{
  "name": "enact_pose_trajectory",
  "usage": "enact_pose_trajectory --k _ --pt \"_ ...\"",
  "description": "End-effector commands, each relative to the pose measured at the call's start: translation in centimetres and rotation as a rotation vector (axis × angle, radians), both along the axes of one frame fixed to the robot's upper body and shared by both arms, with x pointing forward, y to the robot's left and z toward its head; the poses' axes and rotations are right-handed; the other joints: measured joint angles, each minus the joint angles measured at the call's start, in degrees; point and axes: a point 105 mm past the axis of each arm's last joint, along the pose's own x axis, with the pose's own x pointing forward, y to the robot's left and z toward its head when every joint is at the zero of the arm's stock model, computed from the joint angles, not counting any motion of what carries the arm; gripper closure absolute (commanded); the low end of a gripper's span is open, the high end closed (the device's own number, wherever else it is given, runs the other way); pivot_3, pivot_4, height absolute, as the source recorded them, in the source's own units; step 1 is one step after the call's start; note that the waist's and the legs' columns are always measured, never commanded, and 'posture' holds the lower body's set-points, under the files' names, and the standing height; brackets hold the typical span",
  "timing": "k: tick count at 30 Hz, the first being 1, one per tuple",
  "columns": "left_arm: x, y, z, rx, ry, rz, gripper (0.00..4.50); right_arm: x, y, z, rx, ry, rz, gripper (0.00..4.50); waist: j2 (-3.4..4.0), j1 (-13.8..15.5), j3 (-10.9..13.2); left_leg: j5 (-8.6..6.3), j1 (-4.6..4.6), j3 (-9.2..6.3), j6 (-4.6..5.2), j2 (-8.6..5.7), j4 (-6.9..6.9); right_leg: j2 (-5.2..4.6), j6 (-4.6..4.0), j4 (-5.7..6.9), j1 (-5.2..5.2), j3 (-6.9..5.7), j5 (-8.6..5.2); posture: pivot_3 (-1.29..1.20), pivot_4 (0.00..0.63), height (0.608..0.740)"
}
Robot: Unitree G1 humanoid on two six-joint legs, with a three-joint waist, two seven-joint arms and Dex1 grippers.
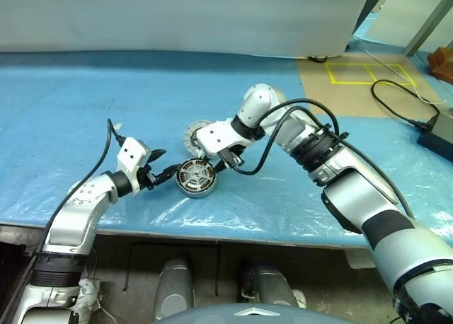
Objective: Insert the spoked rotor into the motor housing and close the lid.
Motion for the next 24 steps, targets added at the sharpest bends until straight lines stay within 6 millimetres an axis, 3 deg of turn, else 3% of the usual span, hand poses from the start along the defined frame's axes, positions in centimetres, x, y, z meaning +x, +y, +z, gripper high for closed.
enact_pose_trajectory --k 1,6,9,15,21,24 --pt "0.1 0.0 1.0 0.015 -0.045 -0.011 1.21 1.2 -1.4 3.1 0.129 -0.029 -0.07 2.96 0.0 0.2 0.0 0.0 0.01 0.0 0.0 -0.01 0.0 -0.01 0.0 0.0 0.02 0.0 0.0 0.0 0.15 0.74" --pt "-0.1 0.1 1.1 0.006 -0.052 -0.012 1.21 6.6 -4.1 5.7 0.451 -0.054 -0.44 2.96 0.0 0.2 0.0 0.0 0.05 0.0 -0.01 -0.02 0.0 -0.01 0.0 0.0 0.04 0.0 0.0 0.0 0.15 0.74" --pt "0.0 0.1 1.6 -0.011 -0.057 -0.013 1.21 9.2 -5.6 7.5 0.702 0.041 -0.685 2.96 0.02 0.2 0.0 0.0 0.02 0.01 -0.02 -0.02 0.0 -0.01 0.0 -0.02 0.03 0.01 0.0 0.0 0.15 0.74" --pt "0.5 0.1 2.0 0.008 -0.066 -0.019 1.21 11.4 -7.6 4.6 0.871 0.237 -0.983 2.96 0.03 0.1 0.0 0.01 -0.01 0.01 -0.02 -0.02 -0.06 0.0 -0.01 -0.04 -0.03 0.0 -0.01 0.0 0.15 0.74" --pt "0.8 0.3 2.4 0.025 -0.072 -0.023 1.21 11.1 -6.4 0.7 0.91 0.448 -1.076 2.96 0.07 0.1 0.0 0.01 -0.03 0.03 -0.02 -0.02 -0.06 0.0 -0.01 -0.02 -0.05 0.0 -0.01 0.0 0.15 0.74" --pt "0.7 0.3 2.4 0.032 -0.071 -0.025 1.21 10.7 -5.5 -0.5 0.89 0.503 -1.073 3.56 0.08 0.1 0.0 0.01 -0.04 0.03 -0.02 -0.01 -0.06 0.0 -0.01 -0.01 -0.06 -0.01 -0.01 0.0 0.15 0.74"
